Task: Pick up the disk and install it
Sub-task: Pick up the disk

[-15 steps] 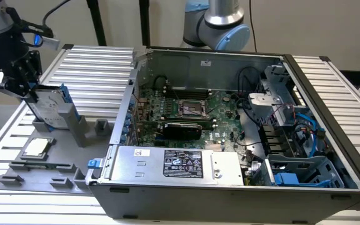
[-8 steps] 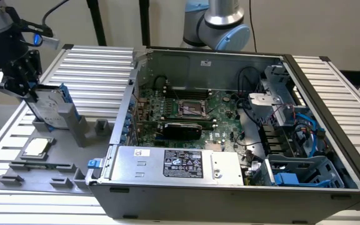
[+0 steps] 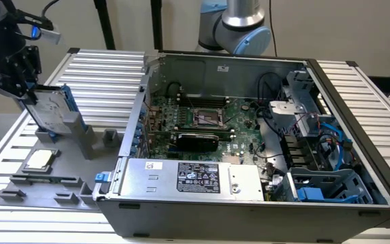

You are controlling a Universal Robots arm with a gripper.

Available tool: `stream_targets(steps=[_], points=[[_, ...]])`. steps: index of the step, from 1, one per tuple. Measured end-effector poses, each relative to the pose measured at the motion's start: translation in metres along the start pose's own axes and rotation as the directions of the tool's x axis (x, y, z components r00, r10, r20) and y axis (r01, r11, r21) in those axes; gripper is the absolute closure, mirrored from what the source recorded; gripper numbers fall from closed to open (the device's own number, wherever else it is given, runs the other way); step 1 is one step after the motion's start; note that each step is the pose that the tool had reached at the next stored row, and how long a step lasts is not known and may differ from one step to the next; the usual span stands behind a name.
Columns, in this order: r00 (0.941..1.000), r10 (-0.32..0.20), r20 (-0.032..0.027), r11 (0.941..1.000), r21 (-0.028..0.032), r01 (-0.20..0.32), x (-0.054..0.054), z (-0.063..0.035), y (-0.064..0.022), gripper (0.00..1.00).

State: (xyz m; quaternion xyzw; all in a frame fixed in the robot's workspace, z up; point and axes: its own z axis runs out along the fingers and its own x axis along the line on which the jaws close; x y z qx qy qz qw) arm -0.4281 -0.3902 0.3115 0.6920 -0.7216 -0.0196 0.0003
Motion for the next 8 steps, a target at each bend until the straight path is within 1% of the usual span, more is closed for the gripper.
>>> stream_targets(steps=[4, 8], points=[[1.0000, 0.000, 0.0000, 1.0000, 0.0000, 0.000, 0.000, -0.0113, 0.0003, 1.00], [1.0000, 0.000, 0.0000, 1.0000, 0.0000, 0.000, -0.001, -0.0247, 0.0007, 1.00]])
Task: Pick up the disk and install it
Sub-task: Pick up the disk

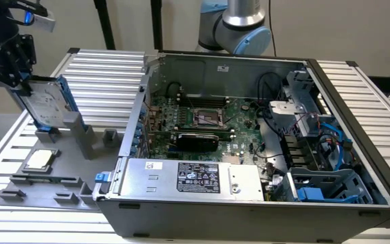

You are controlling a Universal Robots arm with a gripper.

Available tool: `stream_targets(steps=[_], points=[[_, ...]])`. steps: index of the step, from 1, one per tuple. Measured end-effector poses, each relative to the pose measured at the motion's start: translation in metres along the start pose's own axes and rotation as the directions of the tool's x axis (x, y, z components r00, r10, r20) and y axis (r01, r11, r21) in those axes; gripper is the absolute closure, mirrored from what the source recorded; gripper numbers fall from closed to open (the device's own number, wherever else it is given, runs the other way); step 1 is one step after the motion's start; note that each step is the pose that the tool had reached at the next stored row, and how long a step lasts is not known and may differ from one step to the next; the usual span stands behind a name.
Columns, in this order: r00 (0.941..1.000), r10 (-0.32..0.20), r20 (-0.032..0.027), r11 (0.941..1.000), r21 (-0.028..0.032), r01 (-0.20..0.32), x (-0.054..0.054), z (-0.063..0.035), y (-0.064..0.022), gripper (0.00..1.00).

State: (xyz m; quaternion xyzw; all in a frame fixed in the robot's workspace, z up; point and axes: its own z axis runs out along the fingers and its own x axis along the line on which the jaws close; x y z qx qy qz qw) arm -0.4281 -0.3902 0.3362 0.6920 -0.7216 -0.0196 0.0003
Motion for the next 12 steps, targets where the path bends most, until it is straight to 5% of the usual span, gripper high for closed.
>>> stream_targets(steps=[12], points=[[1.0000, -0.001, 0.0008, 1.0000, 0.0000, 0.001, -0.002, -0.0515, -0.0070, 1.00]])
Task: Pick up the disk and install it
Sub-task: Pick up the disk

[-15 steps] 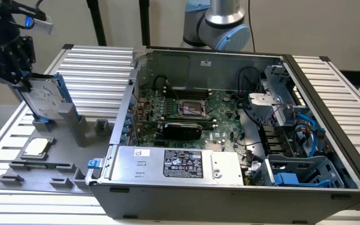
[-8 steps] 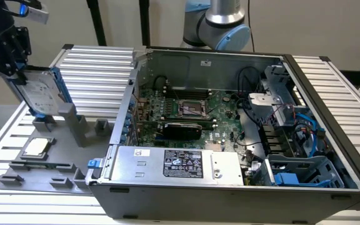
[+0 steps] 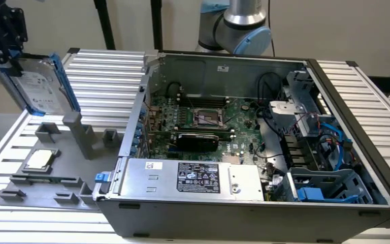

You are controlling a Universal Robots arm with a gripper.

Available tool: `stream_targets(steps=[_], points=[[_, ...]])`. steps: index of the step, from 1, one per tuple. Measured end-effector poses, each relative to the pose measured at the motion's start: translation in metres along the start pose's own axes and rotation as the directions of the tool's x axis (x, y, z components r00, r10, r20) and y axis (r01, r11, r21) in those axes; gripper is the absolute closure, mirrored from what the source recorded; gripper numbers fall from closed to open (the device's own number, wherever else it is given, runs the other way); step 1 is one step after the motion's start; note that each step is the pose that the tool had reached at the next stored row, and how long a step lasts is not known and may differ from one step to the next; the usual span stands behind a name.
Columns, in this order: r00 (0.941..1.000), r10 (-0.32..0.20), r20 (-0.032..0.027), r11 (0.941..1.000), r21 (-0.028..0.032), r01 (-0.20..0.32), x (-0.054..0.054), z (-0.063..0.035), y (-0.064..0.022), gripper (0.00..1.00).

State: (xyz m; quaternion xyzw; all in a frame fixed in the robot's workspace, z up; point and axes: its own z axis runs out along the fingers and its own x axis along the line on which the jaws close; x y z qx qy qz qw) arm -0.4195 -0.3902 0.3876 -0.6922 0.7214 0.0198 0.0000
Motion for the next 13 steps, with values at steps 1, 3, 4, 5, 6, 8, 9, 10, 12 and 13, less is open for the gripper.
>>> stream_targets(steps=[1, 3, 4, 5, 6, 8, 9, 10, 12, 13], points=[[1.0000, 0.000, 0.0003, 1.0000, -0.0001, 0.000, 0.000, -0.0046, -0.0025, 1.00], [1.0000, -0.001, 0.0018, 1.0000, -0.0003, 0.001, -0.001, -0.0138, -0.0085, 1.00], [1.0000, -0.002, 0.0031, 1.0000, -0.0002, 0.002, -0.001, -0.0182, -0.0117, 1.00], [1.0000, -0.003, 0.0046, 1.0000, -0.0004, 0.003, -0.001, -0.0229, -0.0153, 1.00], [1.0000, -0.004, 0.0064, 1.0000, -0.0004, 0.004, -0.001, -0.0278, -0.0190, 1.00], [0.9999, -0.006, 0.0105, 1.0000, -0.0006, 0.006, -0.002, -0.0369, -0.0265, 1.00], [0.9999, -0.006, 0.0127, 1.0000, -0.0007, 0.006, -0.002, -0.0413, -0.0303, 1.00], [0.9999, -0.007, 0.0151, 1.0000, -0.0008, 0.007, -0.002, -0.0462, -0.0347, 1.00], [0.9998, -0.008, 0.0195, 1.0000, -0.0011, 0.008, -0.001, -0.0554, -0.0429, 1.00], [0.9997, -0.009, 0.0214, 1.0000, -0.0010, 0.009, -0.001, -0.0598, -0.0471, 1.00]])
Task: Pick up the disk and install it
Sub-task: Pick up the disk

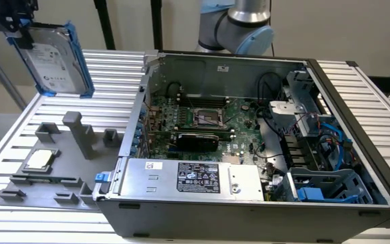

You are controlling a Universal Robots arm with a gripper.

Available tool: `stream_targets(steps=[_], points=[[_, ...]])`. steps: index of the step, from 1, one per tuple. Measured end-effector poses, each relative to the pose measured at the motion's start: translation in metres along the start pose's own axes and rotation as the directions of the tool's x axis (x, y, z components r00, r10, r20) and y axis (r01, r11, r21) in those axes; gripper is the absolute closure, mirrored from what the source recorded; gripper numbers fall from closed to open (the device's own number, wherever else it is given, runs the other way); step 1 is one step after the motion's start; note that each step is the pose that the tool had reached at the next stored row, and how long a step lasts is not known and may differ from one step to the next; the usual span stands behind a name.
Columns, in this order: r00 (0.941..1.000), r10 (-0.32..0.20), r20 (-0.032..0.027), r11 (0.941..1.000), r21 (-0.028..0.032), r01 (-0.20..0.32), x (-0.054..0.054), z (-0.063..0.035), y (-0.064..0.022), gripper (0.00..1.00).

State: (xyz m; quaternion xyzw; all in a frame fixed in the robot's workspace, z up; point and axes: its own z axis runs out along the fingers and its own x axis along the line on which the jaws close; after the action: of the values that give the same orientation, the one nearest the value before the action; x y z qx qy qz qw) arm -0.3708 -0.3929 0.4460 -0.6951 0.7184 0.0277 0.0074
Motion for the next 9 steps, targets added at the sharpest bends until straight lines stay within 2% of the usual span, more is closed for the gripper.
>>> stream_targets(steps=[4, 9], points=[[1.0000, -0.001, 0.0027, 1.0000, -0.0001, 0.001, 0.002, -0.0167, -0.0176, 1.00], [1.0000, -0.001, 0.0030, 1.0000, -0.0002, 0.001, 0.005, -0.0325, -0.0396, 1.00]])
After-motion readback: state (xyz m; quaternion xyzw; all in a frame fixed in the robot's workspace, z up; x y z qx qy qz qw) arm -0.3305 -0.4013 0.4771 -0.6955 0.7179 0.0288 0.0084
